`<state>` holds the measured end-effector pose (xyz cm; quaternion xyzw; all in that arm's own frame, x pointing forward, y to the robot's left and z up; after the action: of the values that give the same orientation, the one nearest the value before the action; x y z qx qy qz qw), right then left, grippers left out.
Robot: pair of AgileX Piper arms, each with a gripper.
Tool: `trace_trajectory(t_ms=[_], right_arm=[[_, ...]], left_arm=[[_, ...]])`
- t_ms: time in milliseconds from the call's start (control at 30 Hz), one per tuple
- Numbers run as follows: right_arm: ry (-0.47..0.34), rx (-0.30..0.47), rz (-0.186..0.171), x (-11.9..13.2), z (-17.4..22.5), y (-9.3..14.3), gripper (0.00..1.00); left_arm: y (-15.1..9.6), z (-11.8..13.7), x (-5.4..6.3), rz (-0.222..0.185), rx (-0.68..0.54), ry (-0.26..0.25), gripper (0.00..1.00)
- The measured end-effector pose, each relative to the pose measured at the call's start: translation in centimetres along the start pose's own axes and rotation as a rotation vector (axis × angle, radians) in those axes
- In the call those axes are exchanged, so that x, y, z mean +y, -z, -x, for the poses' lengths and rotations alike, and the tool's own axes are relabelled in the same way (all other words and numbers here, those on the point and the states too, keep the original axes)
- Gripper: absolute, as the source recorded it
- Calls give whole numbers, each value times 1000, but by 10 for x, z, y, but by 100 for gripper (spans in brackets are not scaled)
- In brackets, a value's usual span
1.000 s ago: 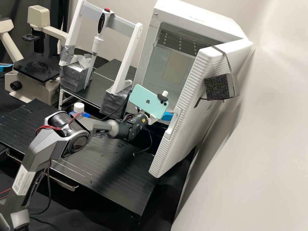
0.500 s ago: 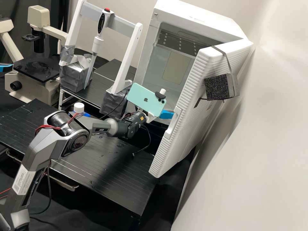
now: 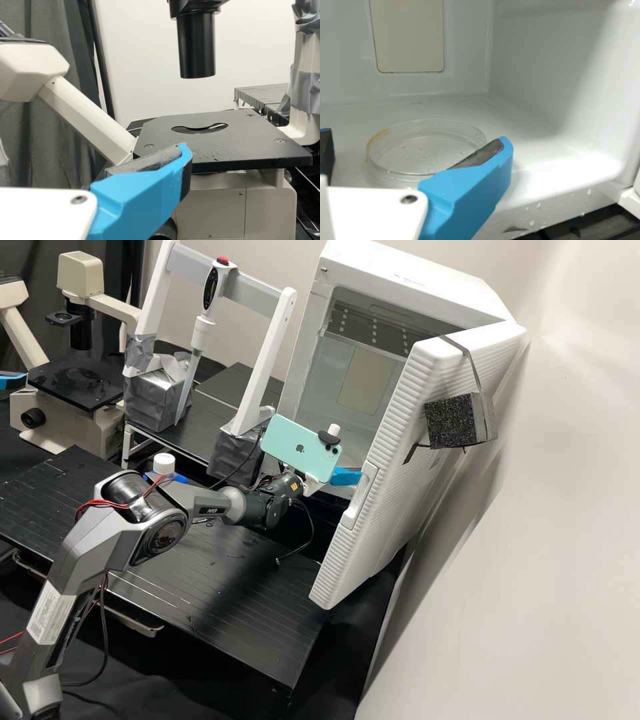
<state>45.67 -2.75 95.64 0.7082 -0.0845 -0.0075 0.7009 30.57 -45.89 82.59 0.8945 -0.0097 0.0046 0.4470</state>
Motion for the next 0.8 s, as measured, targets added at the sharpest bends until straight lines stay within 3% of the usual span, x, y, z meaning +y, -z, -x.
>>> trace_trajectory(t_ms=[167, 333, 800], right_arm=[[-6, -7, -24, 4, 1, -3, 0], [0, -10, -12, 6, 1, -6, 0], [-6, -14, -35, 8, 2, -8, 0]], left_arm=[[0, 0, 0, 0, 0, 0, 100], [0, 0, 0, 0, 0, 0, 100], [0, 0, 0, 0, 0, 0, 100]])
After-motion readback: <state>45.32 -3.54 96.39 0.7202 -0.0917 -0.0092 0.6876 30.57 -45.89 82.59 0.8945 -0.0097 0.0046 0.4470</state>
